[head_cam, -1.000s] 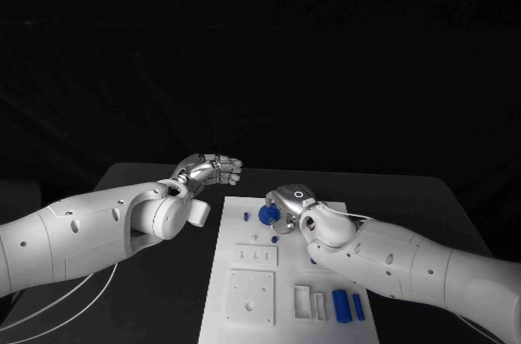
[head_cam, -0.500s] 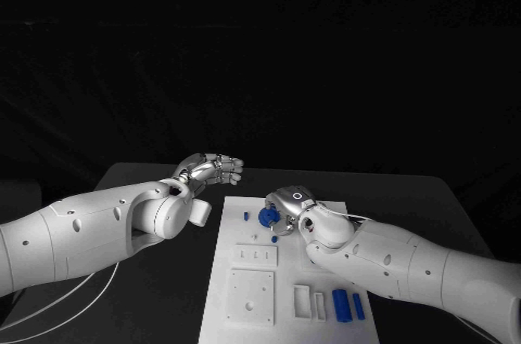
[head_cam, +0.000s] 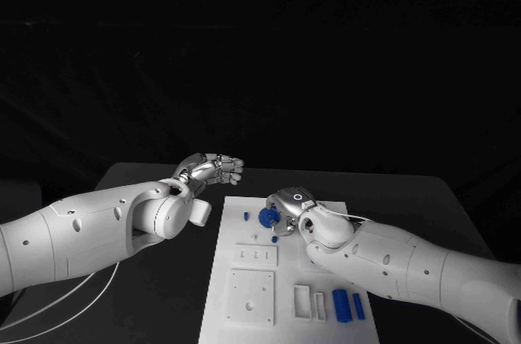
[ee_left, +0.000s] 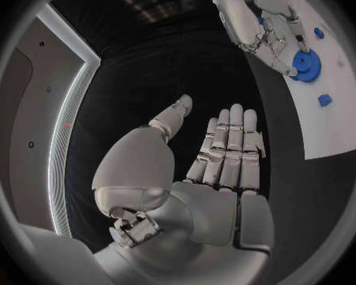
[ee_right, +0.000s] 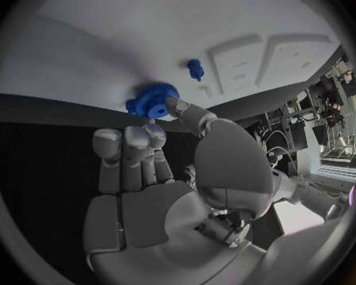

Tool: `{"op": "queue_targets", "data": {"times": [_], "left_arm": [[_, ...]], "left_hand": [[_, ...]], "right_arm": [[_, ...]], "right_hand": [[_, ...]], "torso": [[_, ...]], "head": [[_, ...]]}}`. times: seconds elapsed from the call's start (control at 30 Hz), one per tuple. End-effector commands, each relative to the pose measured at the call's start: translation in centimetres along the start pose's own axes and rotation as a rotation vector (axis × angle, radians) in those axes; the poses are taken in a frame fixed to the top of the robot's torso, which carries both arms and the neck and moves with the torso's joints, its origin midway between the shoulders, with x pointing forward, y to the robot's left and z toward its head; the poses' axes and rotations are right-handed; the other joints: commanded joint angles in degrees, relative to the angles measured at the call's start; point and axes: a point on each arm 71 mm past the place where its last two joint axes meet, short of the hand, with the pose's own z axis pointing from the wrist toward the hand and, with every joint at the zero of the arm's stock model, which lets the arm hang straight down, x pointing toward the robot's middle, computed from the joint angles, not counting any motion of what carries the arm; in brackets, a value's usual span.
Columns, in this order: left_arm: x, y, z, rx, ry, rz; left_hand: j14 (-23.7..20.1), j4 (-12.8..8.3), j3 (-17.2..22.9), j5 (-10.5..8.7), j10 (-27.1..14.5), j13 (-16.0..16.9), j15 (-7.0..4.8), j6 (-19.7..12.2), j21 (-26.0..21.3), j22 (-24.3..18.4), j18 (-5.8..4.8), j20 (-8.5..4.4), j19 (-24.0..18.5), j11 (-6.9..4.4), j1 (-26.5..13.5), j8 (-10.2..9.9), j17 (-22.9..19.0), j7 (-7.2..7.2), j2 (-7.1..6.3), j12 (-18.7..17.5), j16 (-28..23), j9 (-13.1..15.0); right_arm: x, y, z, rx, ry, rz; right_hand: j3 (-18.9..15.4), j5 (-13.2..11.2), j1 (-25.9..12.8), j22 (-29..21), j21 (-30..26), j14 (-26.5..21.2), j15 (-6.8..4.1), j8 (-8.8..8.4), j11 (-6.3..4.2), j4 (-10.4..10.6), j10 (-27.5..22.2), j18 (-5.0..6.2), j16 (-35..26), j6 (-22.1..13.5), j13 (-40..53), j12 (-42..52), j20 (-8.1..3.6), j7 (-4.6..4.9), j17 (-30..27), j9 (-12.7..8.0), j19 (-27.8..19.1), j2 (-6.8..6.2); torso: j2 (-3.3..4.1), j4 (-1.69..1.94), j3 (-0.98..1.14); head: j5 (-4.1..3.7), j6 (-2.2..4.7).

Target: Assemble the parts on the task board

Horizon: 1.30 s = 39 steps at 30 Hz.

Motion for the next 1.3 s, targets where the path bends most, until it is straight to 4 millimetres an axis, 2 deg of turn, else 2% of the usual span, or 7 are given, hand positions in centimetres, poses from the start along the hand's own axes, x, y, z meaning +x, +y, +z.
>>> {"op": "queue_targets", "data": {"times": [0.03, 0.53, 0.57, 0.67, 0.8, 0.9, 1.3], "left_arm": [[0.1, -0.2, 0.0, 0.013, 0.004, 0.001], [0.2, -0.2, 0.1, 0.014, 0.007, 0.001], [0.2, -0.2, 0.1, 0.014, 0.007, 0.001], [0.2, -0.2, 0.1, 0.013, 0.006, 0.001], [0.2, -0.2, 0.1, 0.015, 0.006, 0.001], [0.2, -0.2, 0.0, 0.015, 0.007, 0.001], [-0.1, -0.2, 0.0, 0.014, 0.001, 0.002]], "left_hand": [[0.18, -0.01, 0.37, 0.15, 0.09, -0.08, 0.15, 0.5, 0.27, 1.26, 0.96, 0.12, -0.38, 0.29, 0.0, -0.4, 0.06, 0.41, -0.14, -0.38, -0.19, -0.07], [0.18, 0.01, 0.37, 0.15, 0.1, -0.08, 0.16, 0.51, 0.28, 1.26, 0.96, 0.12, -0.38, 0.3, -0.01, -0.41, 0.07, 0.41, -0.15, -0.39, -0.21, -0.07], [0.19, 0.01, 0.37, 0.15, 0.09, -0.09, 0.16, 0.51, 0.29, 1.26, 0.96, 0.12, -0.38, 0.3, -0.02, -0.41, 0.07, 0.41, -0.15, -0.39, -0.21, -0.07], [0.19, 0.08, 0.35, 0.15, 0.1, -0.09, 0.16, 0.51, 0.29, 1.25, 0.94, 0.13, -0.38, 0.33, -0.12, -0.42, 0.08, 0.42, -0.11, -0.39, -0.22, -0.07], [0.19, 0.08, 0.35, 0.15, 0.09, -0.09, 0.16, 0.52, 0.29, 1.25, 0.95, 0.13, -0.38, 0.33, -0.12, -0.42, 0.09, 0.42, -0.11, -0.4, -0.22, -0.07], [0.19, 0.1, 0.35, 0.15, 0.09, -0.09, 0.17, 0.51, 0.3, 1.25, 0.94, 0.13, -0.38, 0.34, -0.16, -0.43, 0.09, 0.43, -0.1, -0.4, -0.22, -0.08], [0.19, 0.12, 0.34, 0.15, 0.09, -0.09, 0.17, 0.51, 0.3, 1.25, 0.94, 0.13, -0.38, 0.35, -0.19, -0.43, 0.09, 0.44, -0.08, -0.4, -0.23, -0.08]], "right_arm": [[0.3, 0.0, 0.0, -0.002, 0.033, -0.002], [0.5, 0.2, -0.1, -0.004, 0.063, 0.019], [0.6, 0.1, -0.1, -0.001, 0.071, 0.022], [0.8, -0.1, -0.1, 0.008, 0.1, 0.026], [1.1, -0.7, -0.2, 0.034, 0.133, 0.041], [1.1, -0.9, -0.3, 0.038, 0.136, 0.048], [1.0, -2.0, -1.0, 0.049, 0.123, 0.056]], "right_hand": [[-0.24, 0.21, 0.14, 0.06, -0.27, -0.07, 0.36, -0.23, 0.37, -0.07, 0.03, 6.67, -0.39, 0.33, -0.07, -0.35, -0.39, 0.91, 0.08, -0.08, 0.07, -0.62], [-0.37, 0.46, 0.24, 0.16, -0.37, -0.08, 0.47, -0.2, 0.47, -0.14, -0.1, 6.67, -0.49, 0.28, -0.09, -0.3, -0.38, 1.0, 0.24, -0.1, 0.05, -0.49], [-0.23, 1.72, 0.59, 0.2, -0.42, -0.09, 0.51, -0.33, 0.52, -0.42, -0.13, 6.67, -0.53, 0.0, -0.1, -0.27, -0.41, 1.04, 0.31, -0.15, 0.02, -0.37], [1.9, 15.97, 2.78, 0.43, -0.45, -0.23, 0.5, -0.83, 0.31, -2.84, -0.33, 6.67, -0.56, -1.35, -0.1, -0.15, -0.57, 0.86, 0.6, -0.25, -0.28, 2.4], [2.45, 21.63, 1.38, 0.89, -0.27, -0.19, -0.02, -1.07, -0.05, -6.24, -0.41, 6.67, -0.78, -2.35, -0.16, -0.04, -0.08, 0.44, 0.89, -0.3, -0.53, 5.61], [0.49, 20.48, -2.34, 1.05, -0.17, -0.04, -0.01, -1.36, 0.01, -4.94, -0.32, 6.67, -0.87, -3.19, -0.24, -0.01, 0.29, 0.52, 1.0, -0.41, -0.21, 5.3], [-0.69, 21.3, -4.2, 1.06, -0.36, 0.02, 0.04, -1.32, 0.03, -3.9, -0.29, 6.67, -0.95, -3.42, -0.28, 0.03, 0.24, 0.55, 1.12, -0.37, -0.12, 5.18]], "torso": [[0.02, -0.02, -0.03], [0.01, 0.03, -0.04], [0.01, 0.03, -0.05], [0.01, 0.06, -0.04], [-0.03, 0.01, -0.04], [-0.03, 0.0, -0.03], [-0.01, 0.01, 0.07]], "head": [[-0.06, -0.06], [-0.21, -0.13], [-0.2, -0.21], [-0.22, -0.18], [-0.18, -0.23], [-0.14, -0.27], [-0.09, -0.15]]}}
